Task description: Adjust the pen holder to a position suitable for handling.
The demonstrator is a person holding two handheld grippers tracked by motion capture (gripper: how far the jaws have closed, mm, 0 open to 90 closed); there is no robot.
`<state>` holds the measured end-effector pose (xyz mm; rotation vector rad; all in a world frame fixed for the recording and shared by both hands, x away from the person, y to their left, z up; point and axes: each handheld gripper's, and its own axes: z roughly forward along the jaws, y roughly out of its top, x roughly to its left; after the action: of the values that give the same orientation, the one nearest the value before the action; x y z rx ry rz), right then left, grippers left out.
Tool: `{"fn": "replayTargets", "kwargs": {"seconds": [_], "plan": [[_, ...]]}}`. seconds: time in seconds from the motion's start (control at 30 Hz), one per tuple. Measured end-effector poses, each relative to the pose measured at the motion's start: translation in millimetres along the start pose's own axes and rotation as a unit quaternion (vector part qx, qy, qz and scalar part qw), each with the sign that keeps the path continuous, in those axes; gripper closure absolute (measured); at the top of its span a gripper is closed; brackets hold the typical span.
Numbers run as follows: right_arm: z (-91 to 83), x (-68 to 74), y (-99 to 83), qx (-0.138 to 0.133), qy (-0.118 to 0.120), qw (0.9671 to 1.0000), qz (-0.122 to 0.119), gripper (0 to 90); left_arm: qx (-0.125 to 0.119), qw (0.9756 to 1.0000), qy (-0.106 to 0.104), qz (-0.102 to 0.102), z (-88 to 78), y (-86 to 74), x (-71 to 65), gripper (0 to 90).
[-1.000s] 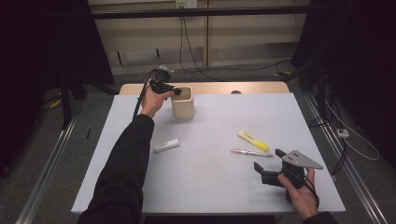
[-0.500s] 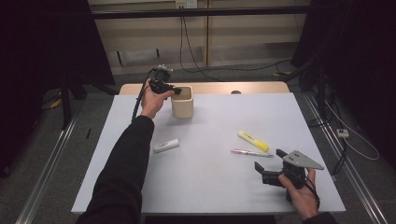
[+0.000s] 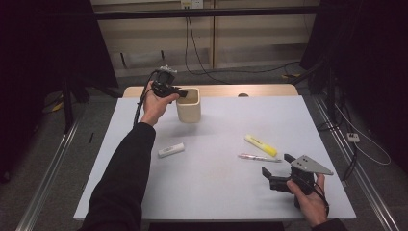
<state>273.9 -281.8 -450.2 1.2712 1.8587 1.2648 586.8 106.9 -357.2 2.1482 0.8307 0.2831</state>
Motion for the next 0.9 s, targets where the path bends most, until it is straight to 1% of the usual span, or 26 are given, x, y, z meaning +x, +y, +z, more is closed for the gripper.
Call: {"fn": "replayTargets", "kwargs": {"seconds": [0.07,0.13,0.2,0.23,0.27,0.3,0.37,0.4,0.43,0.47,0.53,0.6,0.63,0.7,0.77,0.83,0.87,0.9], "plan": [[0.1,0.0,0.0,-0.001,0.001,1.0,0.0,3.3,-0.001,1.0,0.001,0.001,-1.9,-1.5,-3.6,70.4],[0.1,0.5,0.1,0.0,0.002,1.0,-0.002,3.3,-0.003,0.9999,-0.006,-0.008,-4.0,-3.4,-7.5,70.5],[0.2,1.6,-0.3,0.003,0.006,1.0,-0.004,3.3,-0.004,0.9999,-0.008,-0.005,-7.9,-4.2,-12.4,70.4],[0.2,1.6,-0.3,0.003,0.006,1.0,-0.004,3.3,-0.001,1.0,-0.009,0.001,-10.2,-4.0,-15.3,70.4],[0.1,1.5,-0.4,0.003,0.006,1.0,-0.005,3.3,0.005,0.9998,-0.011,0.013,-12.9,-3.5,-17.3,70.4],[-0.3,1.6,-0.5,0.002,0.006,1.0,-0.003,3.3,0.006,0.9998,-0.012,0.018,-15.5,-3.2,-19.7,70.4],[-0.9,1.3,-0.7,0.002,0.005,1.0,-0.002,3.3,0.001,0.9998,-0.015,0.013,-20.1,-3.1,-25.1,70.5],[-1.1,1.1,-0.7,0.002,0.006,1.0,-0.002,3.3,0.003,0.9997,-0.017,0.018,-22.8,-2.8,-26.6,70.4],[-1.2,1.2,-0.6,0.002,0.006,1.0,-0.002,3.3,-0.004,0.9998,-0.017,0.008,-23.9,-2.9,-30.7,70.4],[-0.9,1.6,-0.4,0.002,0.005,1.0,-0.002,3.3,-0.003,0.9997,-0.018,0.014,-25.9,-2.6,-33.1,70.4],[-0.5,2.3,-0.2,0.003,0.008,1.0,-0.005,3.3,-0.003,0.9997,-0.019,0.013,-28.0,-2.9,-40.0,70.5],[0.0,3.3,0.1,0.004,0.008,0.9999,-0.006,3.3,0.004,0.9997,-0.011,0.022,-30.3,-3.8,-46.5,70.4],[0.2,3.6,0.2,0.004,0.008,0.9999,-0.007,3.3,0.002,0.9997,-0.011,0.023,-30.3,-4.8,-50.3,70.4],[0.4,3.6,0.4,0.005,0.005,0.9999,-0.009,3.3,0.003,0.9997,-0.017,0.019,-30.6,-7.4,-57.7,70.4],[-0.3,3.7,0.7,0.004,0.003,0.9999,-0.009,3.3,-0.002,0.9997,-0.02,0.016,-32.0,-10.0,-65.4,70.4],[-1.0,4.2,0.6,0.003,0.003,0.9999,-0.012,3.3,0.001,0.9995,-0.023,0.023,-34.3,-11.6,-71.7,70.4],[-1.4,4.5,0.6,0.003,0.002,0.9999,-0.012,3.3,-0.004,0.9995,-0.027,0.019,-34.5,-12.7,-75.9,70.4],[-1.6,4.6,0.6,0.002,0.001,0.9999,-0.013,3.3,-0.002,0.9994,-0.027,0.022,-35.6,-13.3,-78.8,70.4]]}}
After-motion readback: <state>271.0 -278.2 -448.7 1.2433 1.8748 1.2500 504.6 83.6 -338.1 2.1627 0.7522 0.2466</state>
